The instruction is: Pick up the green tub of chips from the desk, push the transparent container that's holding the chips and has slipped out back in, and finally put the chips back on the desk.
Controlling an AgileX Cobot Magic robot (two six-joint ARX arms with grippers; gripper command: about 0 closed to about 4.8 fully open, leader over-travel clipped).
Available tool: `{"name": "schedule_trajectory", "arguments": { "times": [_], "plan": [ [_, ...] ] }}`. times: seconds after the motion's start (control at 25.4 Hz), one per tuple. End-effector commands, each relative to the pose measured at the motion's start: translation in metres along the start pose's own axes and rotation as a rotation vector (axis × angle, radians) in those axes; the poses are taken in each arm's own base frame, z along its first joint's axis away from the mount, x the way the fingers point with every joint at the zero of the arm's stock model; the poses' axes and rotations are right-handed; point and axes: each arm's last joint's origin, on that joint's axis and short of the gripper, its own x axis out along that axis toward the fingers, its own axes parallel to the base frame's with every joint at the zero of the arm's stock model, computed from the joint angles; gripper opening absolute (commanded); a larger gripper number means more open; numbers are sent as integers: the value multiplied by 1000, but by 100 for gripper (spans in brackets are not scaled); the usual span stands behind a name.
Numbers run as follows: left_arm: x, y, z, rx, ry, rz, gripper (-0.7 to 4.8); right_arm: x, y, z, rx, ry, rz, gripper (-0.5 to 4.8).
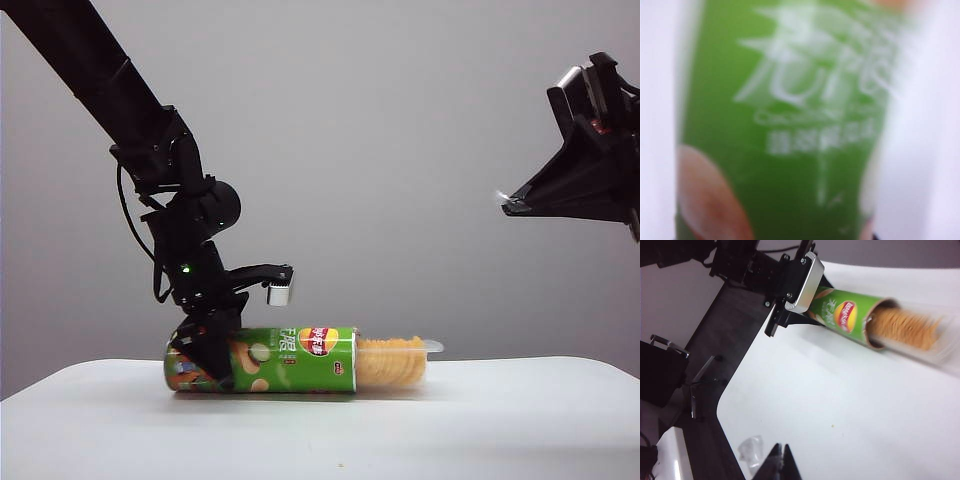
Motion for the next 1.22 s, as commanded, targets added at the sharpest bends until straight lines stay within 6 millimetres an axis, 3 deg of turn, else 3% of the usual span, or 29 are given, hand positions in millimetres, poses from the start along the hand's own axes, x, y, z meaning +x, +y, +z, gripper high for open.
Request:
{"name": "schedule_trajectory", "arguments": {
  "times": [0.04,0.31,0.59,0.79,0.9,0.94,0.98,1.1,1.22],
  "plan": [
    [-2,0,7,20,-16,11,237,0,1,3,-26,-12,3,-8],
    [-13,-5,28,46,-20,6,247,0,-2,4,-34,-26,-76,-8],
    [-47,-12,48,13,-30,2,247,-11,-9,11,-8,-101,-150,-2],
    [-77,-17,54,-4,-33,-6,247,-39,-24,20,52,-231,-221,114],
    [-101,-19,60,-16,-69,19,247,-55,-34,18,123,-259,-154,140],
    [-108,-20,63,-15,-90,23,247,-56,-38,18,149,-259,-120,173],
    [-117,-21,67,-6,-119,34,247,-55,-44,17,201,-256,-66,244],
    [-130,-26,77,19,-159,34,247,-45,-55,19,279,-252,36,252],
    [-128,-29,81,30,-158,23,247,-45,-56,24,289,-269,74,252]
  ]
}}
